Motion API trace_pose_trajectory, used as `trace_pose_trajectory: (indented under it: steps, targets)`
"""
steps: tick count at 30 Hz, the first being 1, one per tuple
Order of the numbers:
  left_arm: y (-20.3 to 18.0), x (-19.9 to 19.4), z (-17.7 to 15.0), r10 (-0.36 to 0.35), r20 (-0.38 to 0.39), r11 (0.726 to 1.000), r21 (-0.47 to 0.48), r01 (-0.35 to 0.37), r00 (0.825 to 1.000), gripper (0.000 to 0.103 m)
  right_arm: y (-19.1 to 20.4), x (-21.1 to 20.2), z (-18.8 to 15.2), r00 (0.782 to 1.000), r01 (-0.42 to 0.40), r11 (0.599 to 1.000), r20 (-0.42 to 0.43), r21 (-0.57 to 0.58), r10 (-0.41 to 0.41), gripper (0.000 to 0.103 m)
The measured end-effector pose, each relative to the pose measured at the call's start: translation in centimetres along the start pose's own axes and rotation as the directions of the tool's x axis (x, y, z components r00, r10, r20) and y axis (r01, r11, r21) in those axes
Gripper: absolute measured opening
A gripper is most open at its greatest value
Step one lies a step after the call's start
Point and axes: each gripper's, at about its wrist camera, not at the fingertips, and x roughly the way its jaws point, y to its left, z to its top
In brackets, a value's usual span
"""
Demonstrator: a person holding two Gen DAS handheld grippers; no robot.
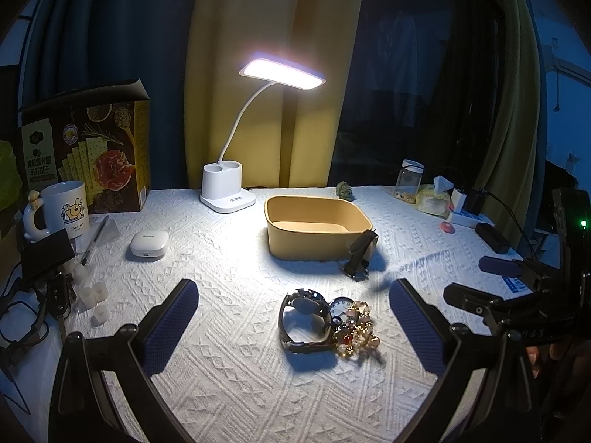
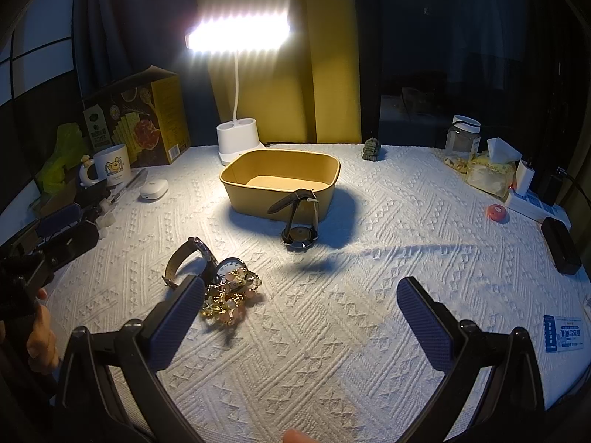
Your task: Organize jewelry
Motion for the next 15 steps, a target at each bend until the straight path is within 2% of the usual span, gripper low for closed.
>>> trace_pose_trajectory:
  steps: [15]
  targets:
    - [-0.02,-0.08,0.05,-0.004,0.004,1.000,0.002,0.004,1.000,0.103,-0.01,-0.02,0.04,1.000,0.000,1.000,-0.001,0.001,0.000,0.103]
